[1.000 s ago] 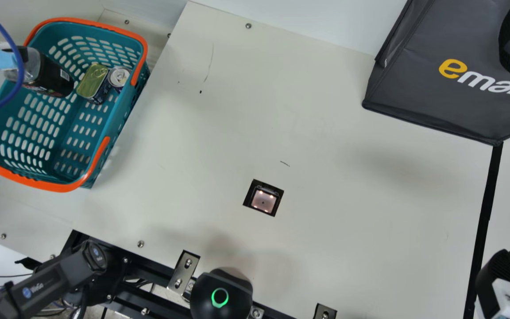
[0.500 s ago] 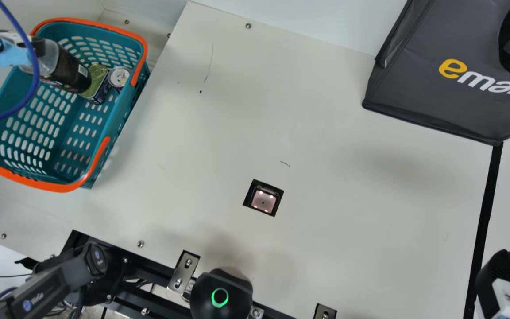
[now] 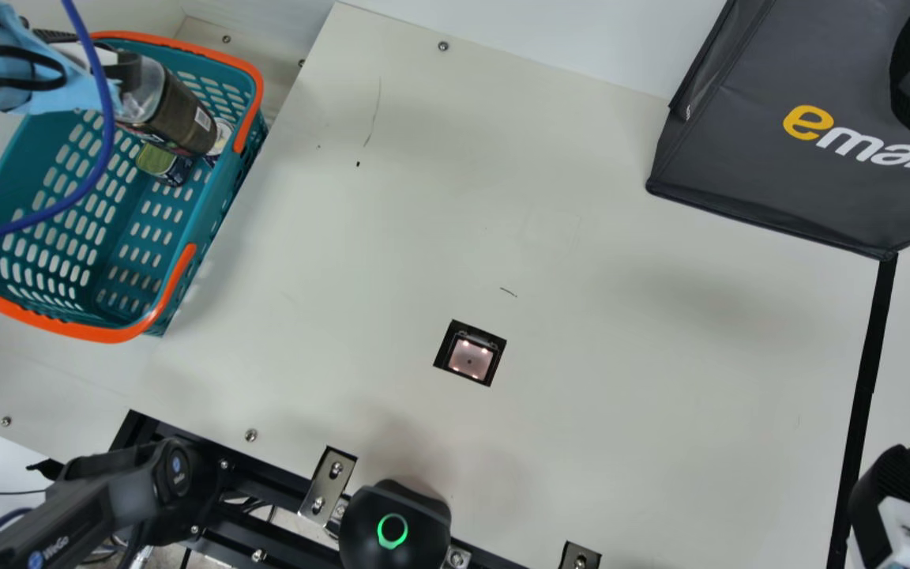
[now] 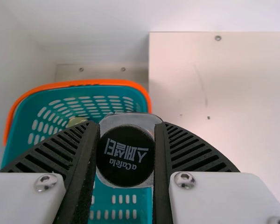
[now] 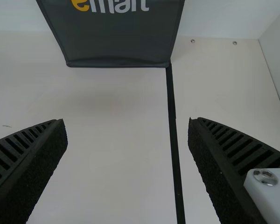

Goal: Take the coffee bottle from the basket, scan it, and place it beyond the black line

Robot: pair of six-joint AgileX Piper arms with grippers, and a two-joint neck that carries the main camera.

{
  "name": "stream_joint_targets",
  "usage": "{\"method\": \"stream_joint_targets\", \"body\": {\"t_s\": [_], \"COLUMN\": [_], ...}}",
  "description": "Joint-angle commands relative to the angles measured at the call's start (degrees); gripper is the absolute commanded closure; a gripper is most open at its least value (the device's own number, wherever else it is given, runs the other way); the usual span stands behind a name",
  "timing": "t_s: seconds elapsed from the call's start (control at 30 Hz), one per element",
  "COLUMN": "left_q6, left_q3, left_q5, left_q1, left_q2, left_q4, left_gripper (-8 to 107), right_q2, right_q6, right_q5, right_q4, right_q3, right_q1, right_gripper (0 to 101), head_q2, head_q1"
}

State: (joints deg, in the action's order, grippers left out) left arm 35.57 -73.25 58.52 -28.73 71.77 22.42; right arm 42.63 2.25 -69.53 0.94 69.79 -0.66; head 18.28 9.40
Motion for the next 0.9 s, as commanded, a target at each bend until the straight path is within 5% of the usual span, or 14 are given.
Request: {"method": "stream_joint_targets", "body": {"t_s": [0.0, 0.87], "left_q6": [-0.59, -8.52], "left_q3": [0.01, 0.89], "left_q5": [-0.24, -1.95], "left_q1": [1.70, 21.86], "left_q2": [-0.06, -1.32], "left_q4": [-0.29, -3.30], "left_gripper": [89, 89], "right_q2": [0.00, 0.00], "right_q6": [0.00, 0.00], "right_q5": [0.00, -0.01], "right_q4": [0.00, 0.00], "right_q3": [0.00, 0.00], "right_q1": [0.00, 0.00], "right_gripper": [10, 10], "head_q2": [0.14, 0.14], "head_q1": [-1.48, -1.48]}}
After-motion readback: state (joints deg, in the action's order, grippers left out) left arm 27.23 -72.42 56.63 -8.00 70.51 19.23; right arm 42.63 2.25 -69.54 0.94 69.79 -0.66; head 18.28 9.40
